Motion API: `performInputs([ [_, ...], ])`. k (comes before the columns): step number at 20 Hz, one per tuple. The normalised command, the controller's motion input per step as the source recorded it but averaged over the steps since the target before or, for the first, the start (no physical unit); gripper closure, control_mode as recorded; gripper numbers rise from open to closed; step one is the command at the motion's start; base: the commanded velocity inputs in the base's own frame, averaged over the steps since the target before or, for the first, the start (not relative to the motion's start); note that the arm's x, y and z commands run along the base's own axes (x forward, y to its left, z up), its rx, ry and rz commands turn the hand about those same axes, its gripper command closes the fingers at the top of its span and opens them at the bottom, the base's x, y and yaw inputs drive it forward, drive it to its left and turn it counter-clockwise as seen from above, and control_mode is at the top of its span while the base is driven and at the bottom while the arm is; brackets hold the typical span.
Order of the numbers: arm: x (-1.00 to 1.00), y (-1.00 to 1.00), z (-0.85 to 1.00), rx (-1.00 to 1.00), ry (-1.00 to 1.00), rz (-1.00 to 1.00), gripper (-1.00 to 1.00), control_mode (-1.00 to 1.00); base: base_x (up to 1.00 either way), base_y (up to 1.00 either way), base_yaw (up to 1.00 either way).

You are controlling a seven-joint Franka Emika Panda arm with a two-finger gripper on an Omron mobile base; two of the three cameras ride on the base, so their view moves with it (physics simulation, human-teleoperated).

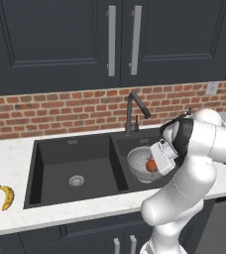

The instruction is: Put the colander in the sink, put the banana, orange in the colander, and turn on the sink faucet and pour water over the colander.

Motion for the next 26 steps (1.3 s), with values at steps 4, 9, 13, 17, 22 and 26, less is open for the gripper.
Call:
performInputs([
  [4, 0.09, 0.06, 0.00, 0.00, -0.01, 0.00, -1.00, -1.00, 0.00, 0.00, 0.00],
  [9, 0.01, 0.01, 0.00, 0.00, -0.04, 0.00, -1.00, -1.00, 0.00, 0.00, 0.00],
  [13, 0.00, 0.00, 0.00, 0.00, -0.05, 0.00, -1.00, -1.00, 0.00, 0.00, 0.00],
  [17, -0.03, -0.01, 0.21, 0.00, -0.14, 0.00, -1.00, -1.00, 0.00, 0.00, 0.00],
  [22, -0.20, -0.09, 0.73, 0.00, -0.20, 0.00, -1.00, -1.00, 0.00, 0.00, 0.00],
  [26, -0.33, -0.06, 0.85, -0.03, -0.13, 0.00, -1.00, -1.00, 0.00, 0.00, 0.00],
])
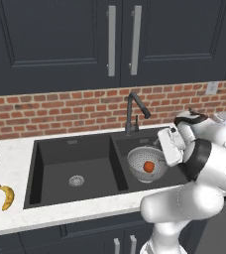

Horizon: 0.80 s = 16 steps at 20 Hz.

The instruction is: Put the colander in the sink, put the banana, orange in the colander, and turn on the sink faucet and pour water over the colander.

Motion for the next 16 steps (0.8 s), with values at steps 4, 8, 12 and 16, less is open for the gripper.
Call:
performInputs([
  [4, -0.52, 0.00, 0.76, -0.26, -0.10, 0.00, -1.00, -1.00, 0.00, 0.00, 0.00],
  [8, -0.54, 0.00, 0.79, -0.38, -0.09, 0.00, -1.00, -1.00, 0.00, 0.00, 0.00],
  [12, -0.68, 0.00, 0.65, -0.37, -0.10, 0.00, -1.00, -1.00, 0.00, 0.00, 0.00],
  [16, -0.76, 0.00, 0.56, -0.27, -0.09, 0.00, -1.00, -1.00, 0.00, 0.00, 0.00],
])
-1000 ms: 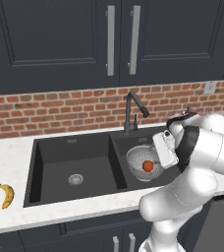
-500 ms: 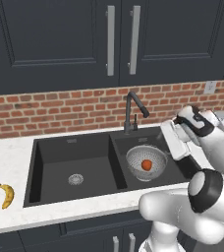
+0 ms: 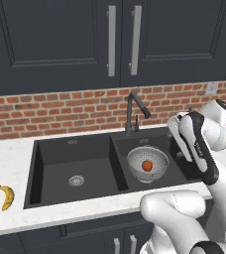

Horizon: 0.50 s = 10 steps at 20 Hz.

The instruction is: Put the colander in the sink, put the banana, orange in the colander, and turn on the sink faucet and pour water over the colander.

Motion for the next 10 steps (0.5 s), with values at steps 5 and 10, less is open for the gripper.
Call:
performInputs([
  [5, -0.67, 0.00, 0.69, -0.16, -0.01, 0.02, -1.00, -1.00, 0.00, 0.00, 0.00],
  [10, -0.28, 0.04, 0.73, -0.17, 0.05, 0.18, -1.00, -1.00, 0.00, 0.00, 0.00],
])
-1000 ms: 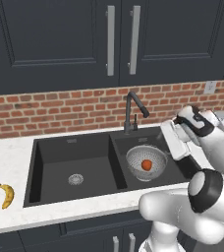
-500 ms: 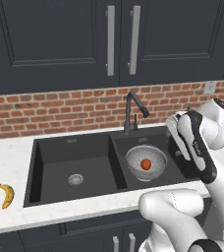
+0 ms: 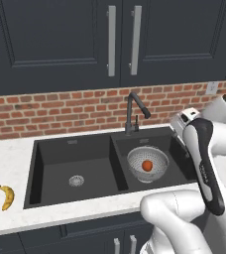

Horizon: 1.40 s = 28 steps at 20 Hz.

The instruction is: Put the colander in the sink, put the banana, orange in the colander, and turn on the sink faucet and pour water over the colander.

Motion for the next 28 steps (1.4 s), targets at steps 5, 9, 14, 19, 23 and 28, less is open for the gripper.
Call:
performInputs([
  [5, -0.17, 0.34, 0.39, -0.21, 0.08, 0.48, -1.00, -1.00, 0.00, 0.00, 0.00],
  [9, -0.24, 0.64, 0.08, -0.25, 0.02, 0.54, -1.00, -1.00, 0.00, 0.00, 0.00],
  [14, -0.45, 0.88, -0.02, -0.18, -0.17, 0.43, -1.00, -1.00, 0.00, 0.00, 0.00],
  [19, -0.44, 1.00, -0.12, -0.12, -0.15, 0.29, -1.00, -1.00, 0.00, 0.00, 0.00],
  [23, -0.13, 0.95, -0.07, -0.05, -0.03, 0.19, -1.00, -1.00, 0.00, 0.00, 0.00],
  [28, 0.00, 0.89, 0.00, -0.02, 0.01, 0.18, -1.00, -1.00, 0.00, 0.00, 0.00],
])
